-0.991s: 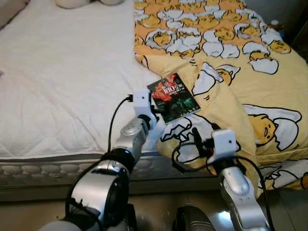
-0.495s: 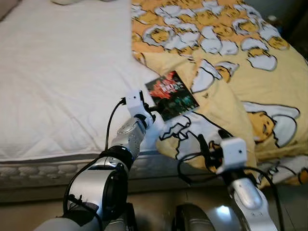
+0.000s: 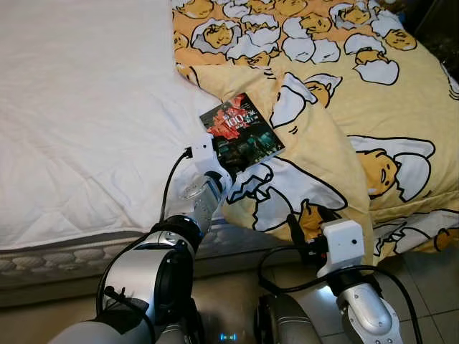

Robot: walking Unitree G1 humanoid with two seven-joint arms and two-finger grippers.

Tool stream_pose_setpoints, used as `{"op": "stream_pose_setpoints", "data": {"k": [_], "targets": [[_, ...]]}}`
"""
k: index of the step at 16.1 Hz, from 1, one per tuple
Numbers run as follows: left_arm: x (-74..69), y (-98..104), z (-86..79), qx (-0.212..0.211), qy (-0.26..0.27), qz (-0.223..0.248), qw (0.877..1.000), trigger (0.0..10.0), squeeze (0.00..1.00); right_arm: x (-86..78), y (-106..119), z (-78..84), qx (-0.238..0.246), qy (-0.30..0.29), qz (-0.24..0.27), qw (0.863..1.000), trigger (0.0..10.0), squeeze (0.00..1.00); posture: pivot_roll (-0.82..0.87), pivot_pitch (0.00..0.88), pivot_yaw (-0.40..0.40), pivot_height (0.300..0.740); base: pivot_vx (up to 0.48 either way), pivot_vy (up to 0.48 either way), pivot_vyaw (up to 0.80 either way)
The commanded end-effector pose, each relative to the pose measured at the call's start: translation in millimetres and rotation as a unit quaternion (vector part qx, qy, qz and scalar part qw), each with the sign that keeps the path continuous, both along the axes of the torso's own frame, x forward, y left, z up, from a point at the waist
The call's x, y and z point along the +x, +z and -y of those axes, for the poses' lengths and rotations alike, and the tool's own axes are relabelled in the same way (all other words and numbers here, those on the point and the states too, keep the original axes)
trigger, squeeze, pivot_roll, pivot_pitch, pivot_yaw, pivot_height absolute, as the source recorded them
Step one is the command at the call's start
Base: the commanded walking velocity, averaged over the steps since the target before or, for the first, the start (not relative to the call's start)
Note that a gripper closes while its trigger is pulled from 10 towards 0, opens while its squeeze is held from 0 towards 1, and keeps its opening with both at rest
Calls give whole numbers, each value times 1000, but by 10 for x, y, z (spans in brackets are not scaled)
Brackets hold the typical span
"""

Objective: Clean up the room

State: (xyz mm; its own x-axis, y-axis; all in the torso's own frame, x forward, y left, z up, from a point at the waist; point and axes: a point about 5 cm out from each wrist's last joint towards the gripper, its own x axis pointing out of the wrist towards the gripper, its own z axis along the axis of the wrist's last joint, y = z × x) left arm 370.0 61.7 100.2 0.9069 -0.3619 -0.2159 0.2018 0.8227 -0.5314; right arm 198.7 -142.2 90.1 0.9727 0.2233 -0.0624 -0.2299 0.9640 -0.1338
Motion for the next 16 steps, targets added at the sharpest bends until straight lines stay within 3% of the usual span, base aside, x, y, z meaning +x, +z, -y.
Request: {"op": "stream_pose_setpoints", "data": {"k": [1, 7, 11, 16], "targets": [[-24, -48, 35, -2, -1, -22, 1000, 10000, 0, -32, 11, -15, 0, 5, -5, 1000, 10000, 0, -373, 207, 25, 684, 0, 0, 0], [-132, -200, 135, -59, 8, -75, 995, 10000, 0, -80, 1, -25, 0, 4, -17, 1000, 10000, 0, -381, 220, 22, 684, 0, 0, 0], [-130, -139, 245, -43, -21, -52, 997, 10000, 0, -72, 5, -31, -1, 3, -18, 1000, 10000, 0, -381, 219, 26, 684, 0, 0, 0], [-126, -88, 315, -51, -36, -39, 997, 10000, 0, -99, 15, -34, -2, 2, -19, 1000, 10000, 0, -399, 224, 27, 684, 0, 0, 0]]}}
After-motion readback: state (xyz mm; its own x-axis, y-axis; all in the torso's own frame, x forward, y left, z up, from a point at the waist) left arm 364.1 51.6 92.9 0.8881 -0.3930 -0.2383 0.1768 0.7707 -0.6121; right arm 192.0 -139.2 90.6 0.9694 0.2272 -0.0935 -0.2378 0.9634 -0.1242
